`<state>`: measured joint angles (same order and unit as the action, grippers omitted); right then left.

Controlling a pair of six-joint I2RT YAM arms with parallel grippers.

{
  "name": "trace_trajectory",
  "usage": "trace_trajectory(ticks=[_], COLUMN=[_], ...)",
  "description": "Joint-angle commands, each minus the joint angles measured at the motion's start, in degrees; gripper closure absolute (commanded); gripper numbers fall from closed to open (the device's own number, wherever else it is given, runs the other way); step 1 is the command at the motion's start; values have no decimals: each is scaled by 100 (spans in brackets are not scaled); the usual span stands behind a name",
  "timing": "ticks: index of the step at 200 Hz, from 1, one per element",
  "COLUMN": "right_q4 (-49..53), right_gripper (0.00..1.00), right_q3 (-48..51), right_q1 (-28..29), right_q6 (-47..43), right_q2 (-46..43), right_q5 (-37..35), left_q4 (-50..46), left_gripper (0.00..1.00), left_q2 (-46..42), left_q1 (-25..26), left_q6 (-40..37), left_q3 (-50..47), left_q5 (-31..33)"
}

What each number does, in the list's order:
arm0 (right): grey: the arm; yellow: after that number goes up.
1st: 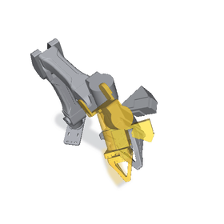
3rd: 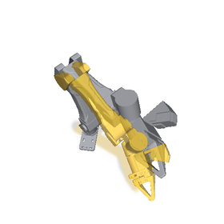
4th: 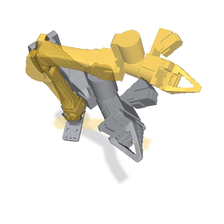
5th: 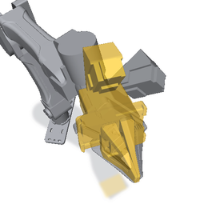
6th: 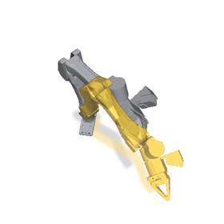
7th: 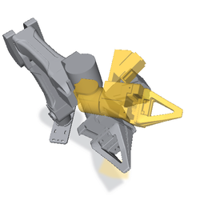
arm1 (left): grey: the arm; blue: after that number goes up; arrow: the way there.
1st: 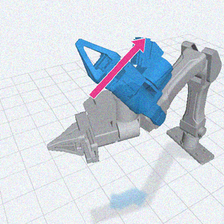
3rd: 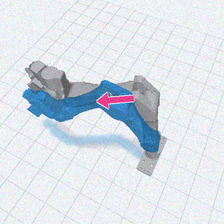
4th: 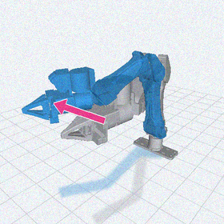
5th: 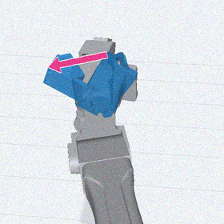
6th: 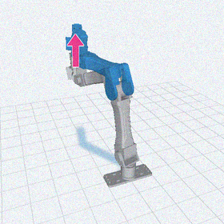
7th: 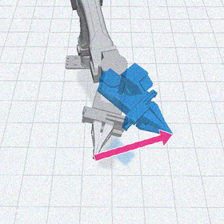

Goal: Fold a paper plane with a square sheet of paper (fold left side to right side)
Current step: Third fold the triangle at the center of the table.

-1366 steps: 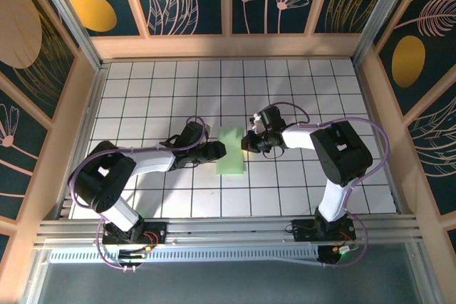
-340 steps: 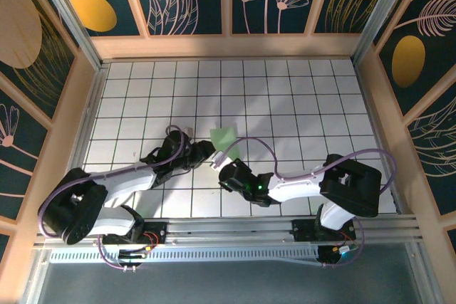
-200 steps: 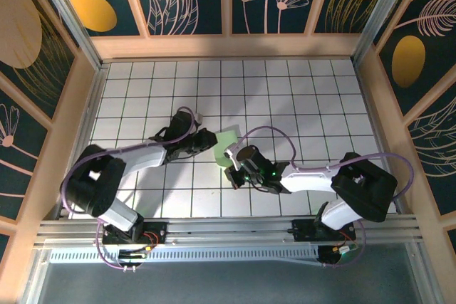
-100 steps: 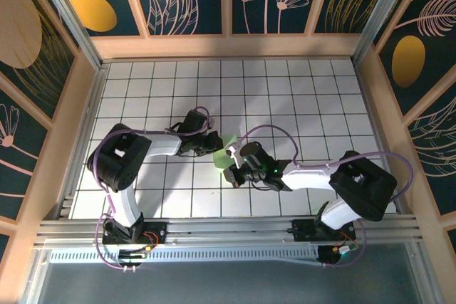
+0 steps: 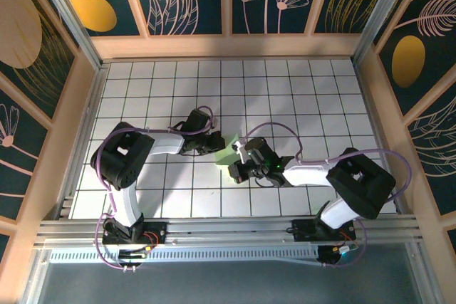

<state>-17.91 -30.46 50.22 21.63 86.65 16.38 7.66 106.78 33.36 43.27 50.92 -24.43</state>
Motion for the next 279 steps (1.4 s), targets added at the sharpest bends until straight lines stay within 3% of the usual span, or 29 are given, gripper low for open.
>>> trace_trajectory(ticks=[1,99,279], right_q4=[254,586,531], right_gripper=[100,100,100], right_q3=[-53,-232,-336], right_q1=[-131,-486,-553], right_q6=[111,165,86], right_q2=[70,148,229], right_q5=[-180,-601,-716], left_q4=[-520,-546,-520], left_gripper=[100,100,100], left_q2=[281,254,264], left_q1=[82,138,183], left_q6=[-142,-110,-74], left_q3=[-43,-21,-28], left_q5=[283,324,352])
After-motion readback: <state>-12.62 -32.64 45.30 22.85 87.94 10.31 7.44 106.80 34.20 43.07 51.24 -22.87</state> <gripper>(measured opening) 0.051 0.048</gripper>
